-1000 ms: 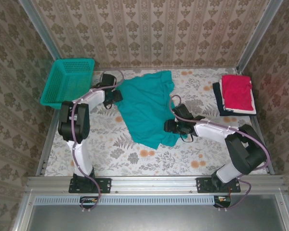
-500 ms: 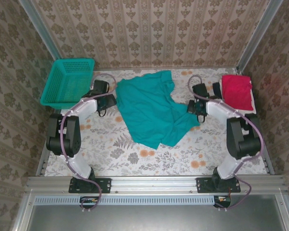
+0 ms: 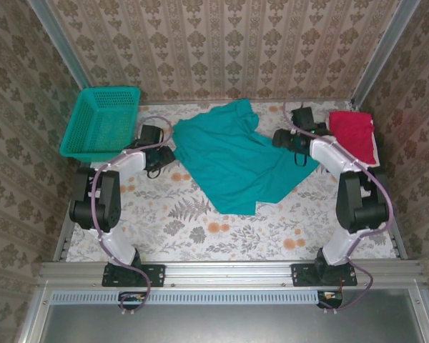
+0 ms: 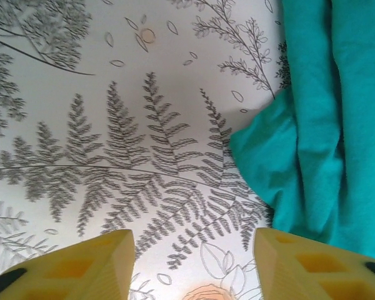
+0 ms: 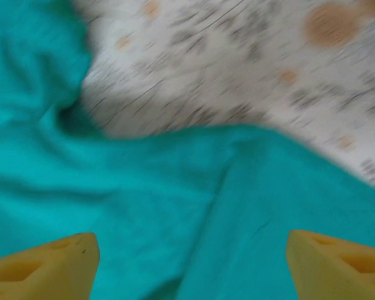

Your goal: Fold and stack the t-shirts

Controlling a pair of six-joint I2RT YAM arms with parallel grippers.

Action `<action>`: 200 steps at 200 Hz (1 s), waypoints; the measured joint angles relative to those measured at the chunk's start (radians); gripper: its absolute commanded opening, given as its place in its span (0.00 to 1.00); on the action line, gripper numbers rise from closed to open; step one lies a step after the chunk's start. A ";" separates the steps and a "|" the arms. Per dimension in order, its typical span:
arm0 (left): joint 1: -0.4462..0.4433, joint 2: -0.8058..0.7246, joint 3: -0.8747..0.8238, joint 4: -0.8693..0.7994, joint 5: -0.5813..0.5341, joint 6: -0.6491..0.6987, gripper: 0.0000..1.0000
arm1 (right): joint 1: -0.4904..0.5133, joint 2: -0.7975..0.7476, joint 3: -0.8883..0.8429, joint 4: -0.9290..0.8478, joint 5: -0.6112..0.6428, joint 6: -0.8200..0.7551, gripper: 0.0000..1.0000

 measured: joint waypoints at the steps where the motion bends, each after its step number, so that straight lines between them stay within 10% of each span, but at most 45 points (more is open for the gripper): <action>1: 0.000 0.002 0.001 0.001 0.001 0.001 0.47 | 0.006 -0.006 -0.009 0.003 -0.003 0.001 0.79; 85: 0.026 0.198 0.173 0.019 0.068 -0.029 0.41 | 0.140 -0.146 -0.307 0.093 -0.097 0.119 0.79; 146: 0.030 0.275 0.228 0.058 0.136 -0.086 0.00 | 0.198 -0.153 -0.335 0.124 -0.109 0.175 0.79; 200: 0.031 0.244 0.161 0.117 0.144 -0.103 0.00 | 0.200 -0.186 -0.338 0.103 -0.090 0.176 0.63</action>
